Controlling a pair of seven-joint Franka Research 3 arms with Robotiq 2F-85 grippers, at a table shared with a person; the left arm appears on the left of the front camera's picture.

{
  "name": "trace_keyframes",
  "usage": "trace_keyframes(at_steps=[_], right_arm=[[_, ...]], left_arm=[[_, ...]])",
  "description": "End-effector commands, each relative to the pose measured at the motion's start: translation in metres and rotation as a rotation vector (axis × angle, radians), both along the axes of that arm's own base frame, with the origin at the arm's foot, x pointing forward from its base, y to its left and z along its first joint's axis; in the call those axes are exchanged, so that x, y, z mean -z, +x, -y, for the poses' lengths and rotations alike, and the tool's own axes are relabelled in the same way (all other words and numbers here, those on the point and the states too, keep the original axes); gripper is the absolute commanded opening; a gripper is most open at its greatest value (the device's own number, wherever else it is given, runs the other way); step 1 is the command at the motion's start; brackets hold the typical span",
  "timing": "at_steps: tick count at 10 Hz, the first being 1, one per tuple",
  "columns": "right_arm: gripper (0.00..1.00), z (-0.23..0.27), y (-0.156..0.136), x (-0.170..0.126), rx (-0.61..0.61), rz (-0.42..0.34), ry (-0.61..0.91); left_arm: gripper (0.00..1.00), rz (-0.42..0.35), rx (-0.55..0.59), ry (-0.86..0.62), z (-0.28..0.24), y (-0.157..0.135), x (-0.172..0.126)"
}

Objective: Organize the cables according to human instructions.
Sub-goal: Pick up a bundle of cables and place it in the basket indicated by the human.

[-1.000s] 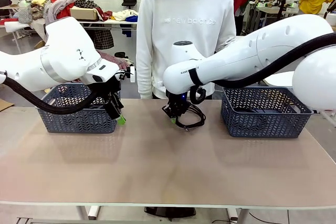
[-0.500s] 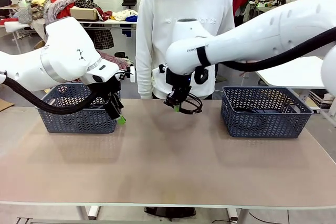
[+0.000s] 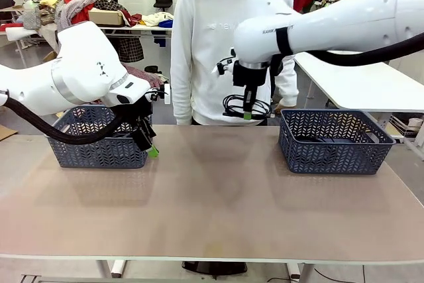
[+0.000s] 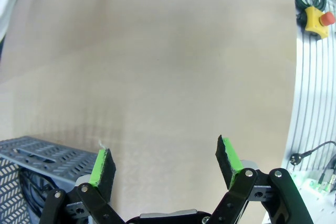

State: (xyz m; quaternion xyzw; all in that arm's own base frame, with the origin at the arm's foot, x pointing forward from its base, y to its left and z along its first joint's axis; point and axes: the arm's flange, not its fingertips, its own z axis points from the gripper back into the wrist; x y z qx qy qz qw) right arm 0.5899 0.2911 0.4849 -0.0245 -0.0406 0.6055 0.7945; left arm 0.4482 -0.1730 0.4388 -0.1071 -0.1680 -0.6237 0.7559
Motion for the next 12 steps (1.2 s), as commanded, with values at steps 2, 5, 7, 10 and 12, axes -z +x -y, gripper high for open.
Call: trace_keyframes(at_steps=[2,5,7,10,12], right_arm=[[0.00,0.047,-0.003,-0.021,-0.076,0.020,-0.015],[0.00,0.098,-0.006,-0.026,-0.070,0.044,-0.055],[0.00,0.131,-0.009,-0.024,-0.030,0.045,-0.035],[0.00,0.170,-0.016,-0.016,0.034,0.052,-0.023],[0.00,0.195,-0.025,-0.011,0.066,0.060,-0.024]], left_arm=[[1.00,-0.004,-0.002,-0.002,-0.001,0.001,-0.001],[1.00,-0.004,-0.002,-0.002,-0.001,0.001,-0.001],[1.00,-0.004,-0.002,-0.002,-0.001,0.001,-0.001],[1.00,-0.004,-0.002,-0.002,-0.001,0.001,-0.001],[1.00,-0.004,-0.002,-0.002,-0.001,0.001,-0.001]])
